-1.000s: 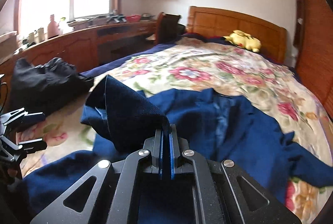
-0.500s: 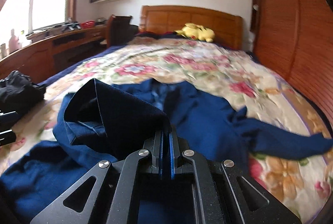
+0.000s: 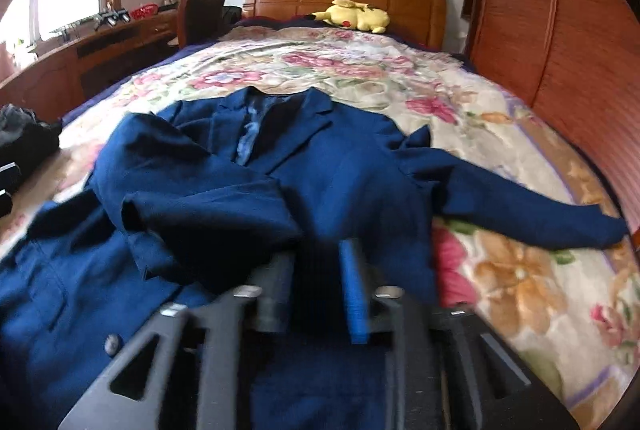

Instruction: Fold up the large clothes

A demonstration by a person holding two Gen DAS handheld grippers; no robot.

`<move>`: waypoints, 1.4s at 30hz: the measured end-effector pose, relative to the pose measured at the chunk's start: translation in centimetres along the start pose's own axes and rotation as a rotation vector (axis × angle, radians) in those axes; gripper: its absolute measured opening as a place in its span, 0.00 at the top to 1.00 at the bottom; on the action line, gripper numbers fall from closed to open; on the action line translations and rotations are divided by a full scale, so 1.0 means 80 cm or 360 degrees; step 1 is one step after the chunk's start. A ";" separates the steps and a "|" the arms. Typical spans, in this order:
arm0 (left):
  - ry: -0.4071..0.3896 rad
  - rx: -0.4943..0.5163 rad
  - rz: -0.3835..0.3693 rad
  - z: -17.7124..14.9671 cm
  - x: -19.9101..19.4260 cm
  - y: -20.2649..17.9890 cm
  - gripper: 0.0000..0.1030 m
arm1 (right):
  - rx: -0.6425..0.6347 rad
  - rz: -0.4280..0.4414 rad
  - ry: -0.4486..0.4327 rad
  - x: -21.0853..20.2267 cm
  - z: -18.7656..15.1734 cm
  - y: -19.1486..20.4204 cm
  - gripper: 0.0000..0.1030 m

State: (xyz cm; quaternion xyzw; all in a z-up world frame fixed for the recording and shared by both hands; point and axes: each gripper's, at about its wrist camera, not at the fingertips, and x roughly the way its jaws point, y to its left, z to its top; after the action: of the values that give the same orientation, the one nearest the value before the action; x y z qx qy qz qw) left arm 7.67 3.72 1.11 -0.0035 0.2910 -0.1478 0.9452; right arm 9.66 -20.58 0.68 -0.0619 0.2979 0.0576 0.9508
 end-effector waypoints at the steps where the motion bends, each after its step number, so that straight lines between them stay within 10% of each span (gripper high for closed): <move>1: -0.0005 0.0000 0.0003 0.000 0.000 -0.001 0.22 | -0.0009 0.0002 -0.0005 -0.006 -0.001 -0.002 0.55; 16: -0.0008 -0.0018 0.0050 -0.001 0.002 0.002 0.22 | -0.0264 0.0177 -0.0111 -0.032 -0.010 0.058 0.43; 37: 0.0004 -0.0017 0.0107 -0.015 -0.016 0.022 0.22 | -0.0480 0.0240 0.0244 0.055 -0.001 0.061 0.32; 42: 0.0006 -0.0013 0.0108 -0.016 -0.016 0.022 0.22 | -0.0318 0.0368 0.0187 0.050 0.010 0.037 0.74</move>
State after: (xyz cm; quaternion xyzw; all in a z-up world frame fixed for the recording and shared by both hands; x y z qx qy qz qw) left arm 6.43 5.85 0.63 0.0027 0.2933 -0.1143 0.9492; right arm 12.90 -17.29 -1.22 -0.1246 0.3508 0.1923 0.9080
